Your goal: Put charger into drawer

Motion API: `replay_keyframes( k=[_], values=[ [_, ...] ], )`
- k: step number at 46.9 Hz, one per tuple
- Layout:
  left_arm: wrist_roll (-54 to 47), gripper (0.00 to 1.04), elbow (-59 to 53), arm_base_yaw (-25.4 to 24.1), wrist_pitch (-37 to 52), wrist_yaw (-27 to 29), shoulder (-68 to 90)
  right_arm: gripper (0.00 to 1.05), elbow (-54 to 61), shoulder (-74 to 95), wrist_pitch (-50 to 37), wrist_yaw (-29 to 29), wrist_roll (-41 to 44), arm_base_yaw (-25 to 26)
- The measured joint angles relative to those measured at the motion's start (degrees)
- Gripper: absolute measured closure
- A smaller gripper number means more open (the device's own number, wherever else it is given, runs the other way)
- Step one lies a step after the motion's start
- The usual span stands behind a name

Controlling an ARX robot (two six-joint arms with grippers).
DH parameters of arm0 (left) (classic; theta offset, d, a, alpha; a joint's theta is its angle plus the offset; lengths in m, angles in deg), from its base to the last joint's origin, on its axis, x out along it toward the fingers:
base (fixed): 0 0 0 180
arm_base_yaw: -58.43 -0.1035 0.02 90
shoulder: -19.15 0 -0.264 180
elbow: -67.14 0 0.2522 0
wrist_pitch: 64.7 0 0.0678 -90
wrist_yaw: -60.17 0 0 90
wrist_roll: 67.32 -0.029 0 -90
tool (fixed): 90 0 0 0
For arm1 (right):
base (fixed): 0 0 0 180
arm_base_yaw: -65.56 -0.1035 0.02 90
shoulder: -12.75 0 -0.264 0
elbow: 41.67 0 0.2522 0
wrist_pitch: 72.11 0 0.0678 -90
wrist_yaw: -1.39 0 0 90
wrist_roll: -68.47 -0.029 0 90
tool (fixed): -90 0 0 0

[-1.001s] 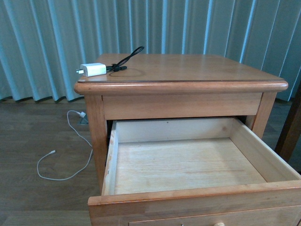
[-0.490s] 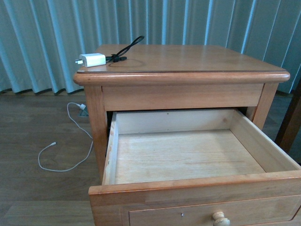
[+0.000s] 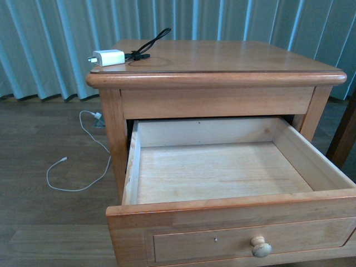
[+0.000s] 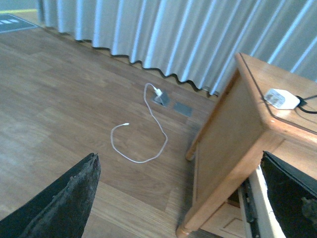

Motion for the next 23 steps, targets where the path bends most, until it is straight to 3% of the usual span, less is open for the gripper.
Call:
replay_keyframes(
  k=[10,23],
  values=[
    [-8.02,0.06,23.12,1.97,3.23,-11.56,29.64,0.08,0.0,0.0,0.0,0.0,0.0,0.0],
    [-12.76,0.06,47.1,2.19,0.31,-18.86,52.22,0.08,0.0,0.0,0.0,0.0,0.0,0.0]
  ],
)
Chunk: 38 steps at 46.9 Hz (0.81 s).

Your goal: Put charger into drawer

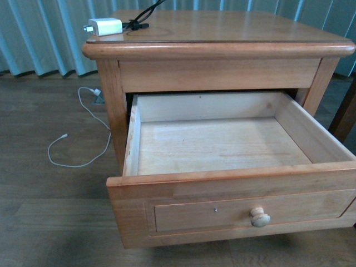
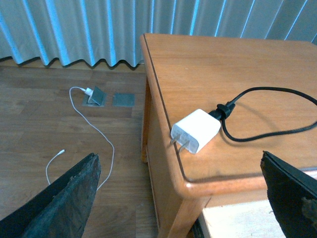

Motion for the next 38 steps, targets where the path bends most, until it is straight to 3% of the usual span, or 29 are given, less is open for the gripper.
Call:
replay_keyframes(
  k=[11,32,38],
  values=[
    [-3.37,0.06,15.76,1.18,-4.07,-6.34,14.73,0.08,0.0,0.0,0.0,0.0,0.0,0.0],
    [-4.87,0.06,25.75,2.23,-7.02,-4.94,26.08,0.08,0.0,0.0,0.0,0.0,0.0,0.0],
    [-5.38,0.2,25.81,2.6,-7.48,-4.66,26.4,0.08,0.0,0.0,0.0,0.0,0.0,0.0]
  ],
)
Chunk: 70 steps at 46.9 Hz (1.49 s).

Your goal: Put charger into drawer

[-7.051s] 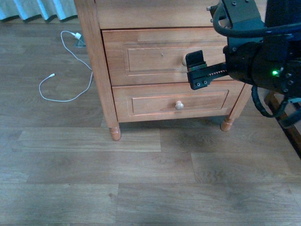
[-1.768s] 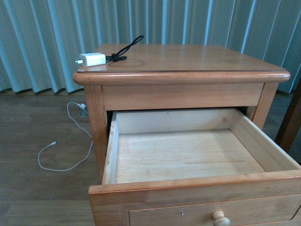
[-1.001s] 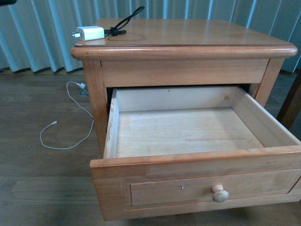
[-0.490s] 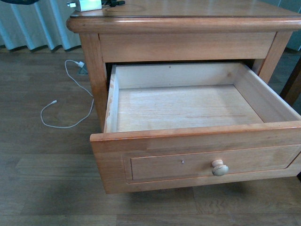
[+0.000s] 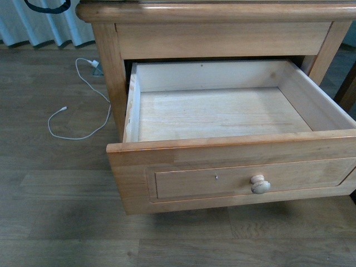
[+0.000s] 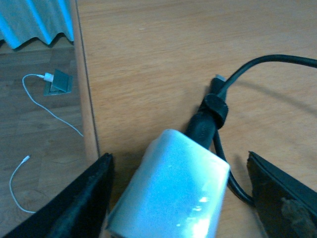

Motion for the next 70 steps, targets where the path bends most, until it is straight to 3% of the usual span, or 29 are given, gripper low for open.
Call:
replay_keyframes(
  k=[8,14,21,34,59,70],
  values=[
    [-0.83,0.57,0.35,1.11,-1.27,-0.7,0.0,0.08,0.0,0.0,0.0,0.02,0.0,0.0],
    [-0.74,0.65,-0.5,1.81,-0.81,-2.71,-0.66,0.08,0.0,0.0,0.0,0.02,0.0,0.0],
    [-1.05,0.65,-5.01,4.66,0.46,-7.8,-4.44,0.08,0.0,0.0,0.0,0.0,0.0,0.0],
    [-4.79,0.65,-12.22,11.08,0.44,-12.17,-9.62,0.08,0.0,0.0,0.0,0.0,0.0,0.0],
    [-8.48,0.66,-13.38,19.3,-0.44,-9.2,4.09,0.08,0.0,0.0,0.0,0.02,0.0,0.0],
    [-9.73,0.32,-12.15,19.8,-0.92,-6.27,5.09,0.08,0.0,0.0,0.0,0.02,0.0,0.0]
  ],
)
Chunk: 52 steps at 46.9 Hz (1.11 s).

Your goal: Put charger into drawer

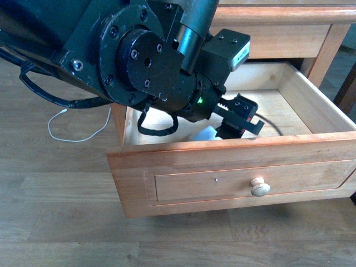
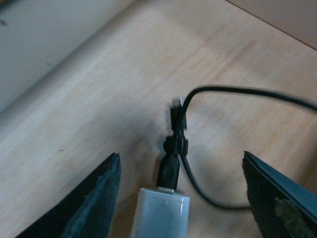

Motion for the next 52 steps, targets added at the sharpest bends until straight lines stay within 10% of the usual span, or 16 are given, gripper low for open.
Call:
replay_keyframes(
  k=[7,30,42,52],
  values=[
    [0.13,0.05,-2.38,-1.95,2.56,5.99,-6.08,0.08,0.0,0.0,0.0,-0.02,0.0,0.0],
    [2.32,0.06,-27.8,-6.64,4.28,23.08,-48.28,0.08,0.0,0.0,0.0,0.0,0.0,0.0],
    [7.21,0.06,-42.12,0.26,-2.93,39.17,-72.65,0.08,0.0,0.0,0.0,0.0,-0.02,0.0],
    [17.38,0.06,-51.36,15.72,-15.45,60.78,-91.43,0.08,0.0,0.0,0.0,0.0,0.0,0.0]
  ],
)
